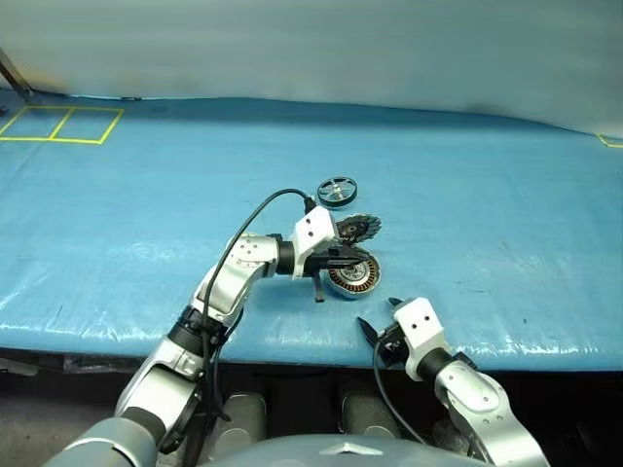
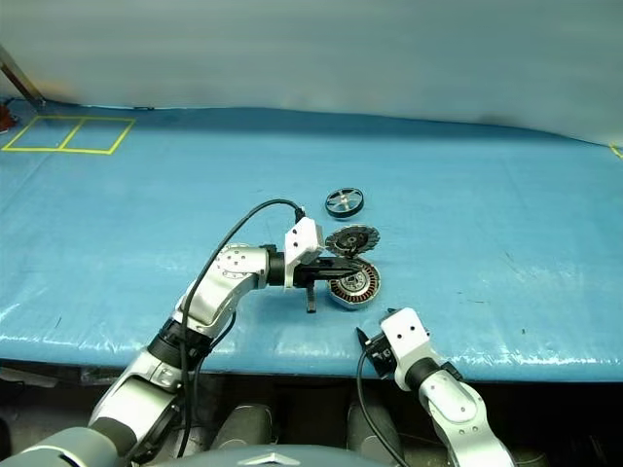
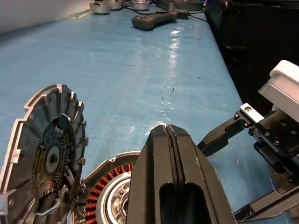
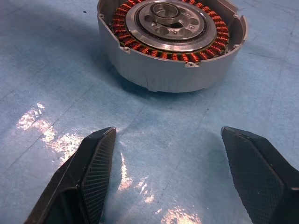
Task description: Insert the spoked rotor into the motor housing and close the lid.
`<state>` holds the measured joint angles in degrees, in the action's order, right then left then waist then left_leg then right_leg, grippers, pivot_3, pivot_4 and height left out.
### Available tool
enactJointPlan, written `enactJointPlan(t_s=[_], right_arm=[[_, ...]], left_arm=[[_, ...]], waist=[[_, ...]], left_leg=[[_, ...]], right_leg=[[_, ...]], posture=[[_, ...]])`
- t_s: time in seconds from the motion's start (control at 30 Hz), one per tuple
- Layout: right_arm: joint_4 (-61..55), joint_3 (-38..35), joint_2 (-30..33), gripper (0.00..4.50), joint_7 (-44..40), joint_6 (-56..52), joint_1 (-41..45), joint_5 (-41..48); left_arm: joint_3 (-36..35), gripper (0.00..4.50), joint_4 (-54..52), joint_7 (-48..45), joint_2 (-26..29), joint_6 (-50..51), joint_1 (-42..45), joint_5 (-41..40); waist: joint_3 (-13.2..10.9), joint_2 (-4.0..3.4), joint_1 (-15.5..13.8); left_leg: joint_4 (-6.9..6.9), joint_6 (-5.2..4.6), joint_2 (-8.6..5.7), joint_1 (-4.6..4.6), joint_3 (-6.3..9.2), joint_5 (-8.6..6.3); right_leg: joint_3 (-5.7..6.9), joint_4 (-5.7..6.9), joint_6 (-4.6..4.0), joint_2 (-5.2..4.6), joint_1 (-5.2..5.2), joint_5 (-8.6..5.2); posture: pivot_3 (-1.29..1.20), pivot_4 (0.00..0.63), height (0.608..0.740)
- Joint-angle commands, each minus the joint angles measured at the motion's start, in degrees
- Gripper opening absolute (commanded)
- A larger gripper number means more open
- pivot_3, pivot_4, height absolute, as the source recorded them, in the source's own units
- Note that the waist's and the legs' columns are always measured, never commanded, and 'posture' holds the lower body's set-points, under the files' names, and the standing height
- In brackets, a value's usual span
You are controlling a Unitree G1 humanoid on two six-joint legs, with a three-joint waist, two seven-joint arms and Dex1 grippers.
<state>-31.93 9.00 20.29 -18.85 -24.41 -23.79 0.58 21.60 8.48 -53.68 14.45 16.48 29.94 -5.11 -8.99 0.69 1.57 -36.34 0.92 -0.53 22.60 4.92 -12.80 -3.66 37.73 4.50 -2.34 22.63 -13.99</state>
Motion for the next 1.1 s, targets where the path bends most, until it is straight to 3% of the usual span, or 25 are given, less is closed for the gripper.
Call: enactJointPlan(t_s=[0.03,0.37,0.6,0.83,1.1], right_arm=[[-0.60,0.89,0.30,3.80,-0.46,-0.16,-0.05,-0.18],[-1.14,0.18,0.34,3.80,0.18,-0.19,-1.31,-0.17],[-1.59,0.10,0.22,3.80,0.48,-0.58,-1.49,-0.22],[-1.14,0.18,-0.32,3.80,1.32,-0.31,-2.26,-0.48],[-0.93,0.74,-0.35,3.80,1.42,-0.19,-1.39,-0.51]], left_arm=[[0.43,0.01,2.63,1.20,0.09,-1.97,0.68,1.88],[1.45,0.01,4.31,-0.69,-1.51,-1.82,1.02,1.65],[4.98,0.01,7.18,-0.53,-1.31,-2.55,2.82,6.14],[0.60,0.01,5.98,-0.09,-2.89,2.53,3.50,1.94],[2.68,0.01,3.42,-2.48,-4.37,2.43,3.07,1.41]], waist=[[0.00,0.01,-0.02],[0.00,0.01,-0.27],[0.00,0.01,-0.26],[0.00,0.01,-0.22],[0.00,0.01,-0.13]], left_leg=[[0.00,0.00,0.00,0.02,0.01,0.00],[0.01,0.00,-0.03,0.09,0.01,0.00],[0.00,0.00,-0.03,0.08,0.01,0.00],[-0.01,-0.01,-0.03,0.07,0.01,0.00],[-0.08,0.00,-0.03,0.08,0.01,0.00]], right_leg=[[0.00,0.00,0.00,0.00,0.01,0.00],[0.01,-0.04,0.01,-0.05,0.02,0.00],[0.01,-0.04,0.01,-0.04,0.01,0.00],[0.01,-0.04,0.01,-0.04,0.00,0.00],[0.01,-0.02,0.02,-0.04,-0.01,0.01]], posture=[[0.00,0.150,0.740],[0.00,0.150,0.740],[0.00,0.150,0.740],[0.00,0.150,0.740],[0.00,0.150,0.740]])
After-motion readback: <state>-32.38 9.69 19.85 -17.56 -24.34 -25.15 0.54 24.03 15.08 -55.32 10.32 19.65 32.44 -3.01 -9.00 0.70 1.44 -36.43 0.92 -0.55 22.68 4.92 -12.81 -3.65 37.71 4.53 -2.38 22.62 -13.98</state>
